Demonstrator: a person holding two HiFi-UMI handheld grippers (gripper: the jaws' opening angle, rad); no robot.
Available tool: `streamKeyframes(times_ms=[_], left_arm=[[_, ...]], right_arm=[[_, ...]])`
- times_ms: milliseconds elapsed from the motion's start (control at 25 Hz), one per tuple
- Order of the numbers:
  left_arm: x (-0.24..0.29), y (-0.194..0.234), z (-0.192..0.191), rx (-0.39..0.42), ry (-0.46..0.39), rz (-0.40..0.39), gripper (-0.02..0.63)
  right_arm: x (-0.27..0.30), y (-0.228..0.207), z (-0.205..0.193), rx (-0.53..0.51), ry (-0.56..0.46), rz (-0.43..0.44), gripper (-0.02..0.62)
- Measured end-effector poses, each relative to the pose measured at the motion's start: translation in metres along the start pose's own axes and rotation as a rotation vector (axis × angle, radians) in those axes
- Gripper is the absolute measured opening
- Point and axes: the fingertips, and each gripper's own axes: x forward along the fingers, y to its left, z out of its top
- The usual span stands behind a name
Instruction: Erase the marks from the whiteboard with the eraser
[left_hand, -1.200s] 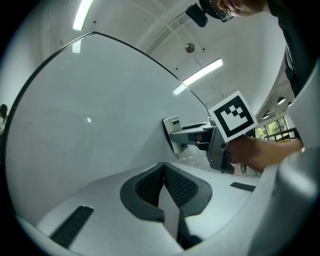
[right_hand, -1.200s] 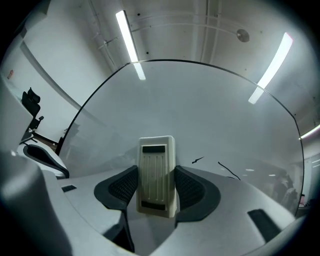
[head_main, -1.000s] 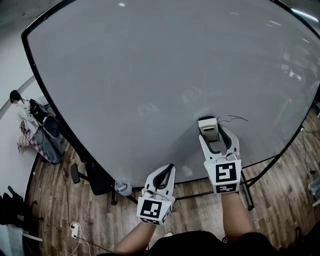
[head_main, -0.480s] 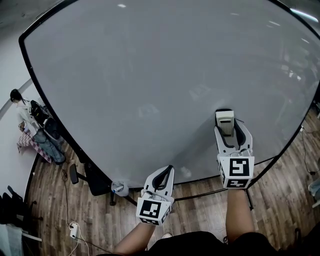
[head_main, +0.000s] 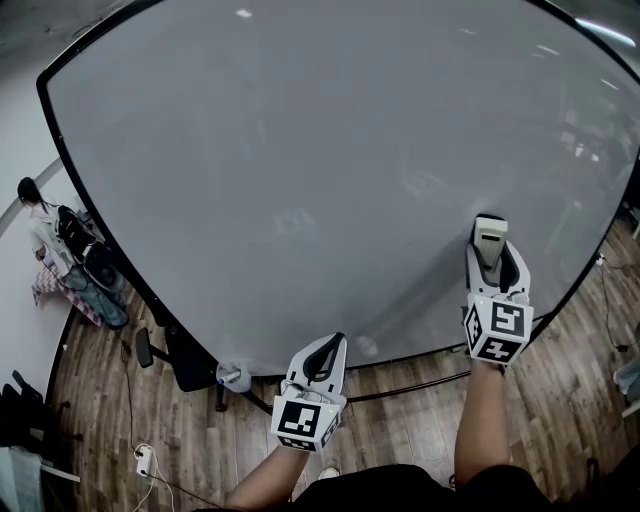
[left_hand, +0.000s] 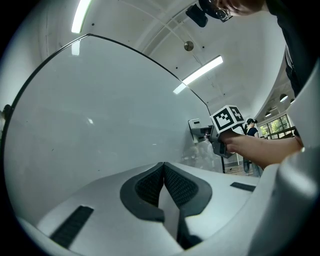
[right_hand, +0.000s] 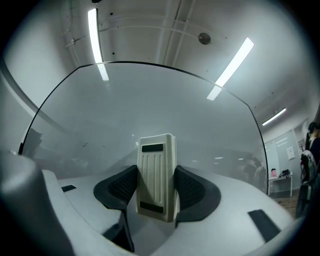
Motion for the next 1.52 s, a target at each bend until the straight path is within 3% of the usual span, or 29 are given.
streamKeyframes(times_ms=[320,480,640,840,1080,1320,1520], left_arm=[[0.000,-0.007,-0.001,0.001,0.004,-0.011,0.018],[0.002,-0.010,0.000,0.001,0.004,-0.011,0.018],[-0.006,-0.007,0.001,0.004,0.005,-0.007,0.018],[-0.013,-0.001,0.004,0.009,0.006,0.012,0.018],[-0.024,0.013,0.004,0.010,0.010,0.041,0.018],[-0.033,0.025,0.008,0.024,0.005,0.056,0.018],[-0.037,0.030,0.007,0.030,0.016,0.067,0.018]], right_arm=[[-0.002,-0.046,-0.030,0.101,0.038,-0.096,0.261],[0.001,-0.048,-0.032,0.107,0.043,-0.075,0.261],[-0.014,-0.026,-0.012,0.109,-0.024,0.000,0.259],[-0.030,0.033,0.029,-0.016,-0.118,0.152,0.259],[-0.045,0.120,0.051,-0.187,-0.195,0.335,0.259],[-0.044,0.190,0.022,-0.398,-0.094,0.414,0.259],[-0.034,0.202,0.002,-0.420,-0.013,0.403,0.259]])
